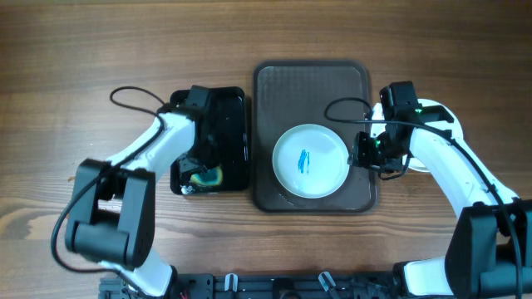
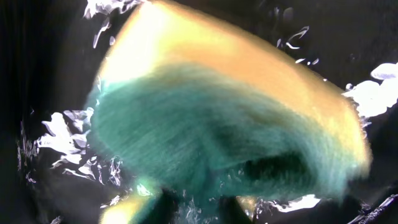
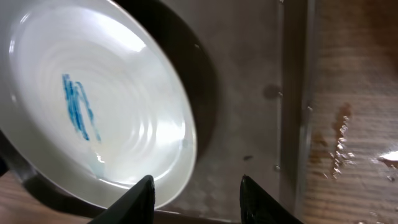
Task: Clean dirty plates on tray and stack at the side
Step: 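Grasp the sponge with the left gripper and move it onto the plate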
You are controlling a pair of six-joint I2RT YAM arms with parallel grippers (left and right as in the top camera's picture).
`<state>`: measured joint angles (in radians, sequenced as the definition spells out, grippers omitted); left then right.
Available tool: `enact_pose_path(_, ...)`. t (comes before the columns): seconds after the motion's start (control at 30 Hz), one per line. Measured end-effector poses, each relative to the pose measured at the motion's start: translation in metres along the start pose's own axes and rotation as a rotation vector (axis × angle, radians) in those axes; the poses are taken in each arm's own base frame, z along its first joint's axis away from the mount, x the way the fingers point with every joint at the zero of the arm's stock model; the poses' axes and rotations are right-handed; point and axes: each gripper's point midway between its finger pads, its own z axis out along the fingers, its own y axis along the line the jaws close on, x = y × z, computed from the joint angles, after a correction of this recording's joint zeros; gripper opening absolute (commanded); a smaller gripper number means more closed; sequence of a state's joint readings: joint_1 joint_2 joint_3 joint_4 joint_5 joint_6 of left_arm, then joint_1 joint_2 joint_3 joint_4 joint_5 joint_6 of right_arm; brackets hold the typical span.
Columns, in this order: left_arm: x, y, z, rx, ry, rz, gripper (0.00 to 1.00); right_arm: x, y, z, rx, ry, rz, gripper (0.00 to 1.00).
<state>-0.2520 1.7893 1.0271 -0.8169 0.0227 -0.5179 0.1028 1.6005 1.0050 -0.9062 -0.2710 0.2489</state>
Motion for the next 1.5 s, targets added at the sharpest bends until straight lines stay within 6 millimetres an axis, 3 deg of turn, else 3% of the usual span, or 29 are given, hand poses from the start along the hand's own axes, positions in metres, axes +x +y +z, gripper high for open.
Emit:
enact_pose_path(0.1,0.001,0.001,-0.001,0.001,-0.008,0.000,0.04,-0.018,0.007,0.002,-0.037,-0.076,-0.044,0.44)
enact_pose_path(0.17,0.006,0.005,-0.006,-0.021,0.025,0.000,0.04,-0.023,0.008,0.007,-0.047,-0.103,-0.066,0.37)
enact_pose_path(0.27,0.013,0.008,-0.033,-0.066,0.097,0.010,0.04,-0.027,0.007,0.016,-0.053,-0.115,-0.087,0.31)
enact_pose_path(0.33,-0.013,-0.012,-0.078,-0.012,0.013,0.026,0.04,-0.025,0.005,0.025,-0.055,-0.085,-0.082,0.18)
enact_pose_path(0.43,-0.034,-0.047,-0.143,0.096,-0.101,0.068,0.04,-0.022,0.002,0.040,-0.054,-0.039,-0.073,0.06)
enact_pose_path(0.5,-0.036,-0.077,-0.167,0.212,-0.149,0.111,0.04,-0.023,0.002,0.045,-0.057,-0.034,-0.069,0.04)
enact_pose_path(0.57,-0.029,-0.109,-0.175,0.306,-0.163,0.161,0.04,-0.022,0.002,0.048,-0.065,-0.023,-0.064,0.04)
enact_pose_path(0.7,-0.005,-0.165,-0.165,0.394,-0.135,0.239,0.04,-0.023,0.002,0.049,-0.065,-0.025,-0.029,0.04)
enact_pose_path(0.73,0.001,-0.189,-0.155,0.420,-0.134,0.264,0.04,-0.023,0.001,0.049,-0.061,-0.026,-0.018,0.04)
enact_pose_path(0.8,0.021,-0.222,-0.119,0.416,-0.082,0.309,0.04,-0.024,0.000,0.049,-0.056,-0.027,-0.004,0.04)
enact_pose_path(0.93,0.055,-0.254,-0.047,0.353,0.026,0.331,0.04,-0.023,-0.001,0.049,-0.050,-0.024,0.006,0.04)
enact_pose_path(1.03,0.067,-0.258,-0.011,0.319,0.089,0.316,0.04,-0.022,-0.001,0.049,-0.049,-0.022,0.009,0.04)
enact_pose_path(1.17,0.064,-0.246,-0.008,0.250,0.078,0.293,0.04,-0.022,-0.001,0.049,-0.048,-0.019,0.009,0.04)
enact_pose_path(1.33,0.037,-0.177,-0.010,-0.124,-0.082,0.274,0.04,-0.016,0.006,0.051,-0.072,0.004,0.000,0.04)
enact_pose_path(1.4,0.032,-0.168,-0.012,-0.181,-0.122,0.282,0.04,-0.014,0.011,0.052,-0.086,0.015,-0.007,0.04)
enact_pose_path(1.5,0.028,-0.171,-0.011,-0.172,-0.145,0.283,0.04,-0.012,0.012,0.052,-0.094,0.021,-0.007,0.04)
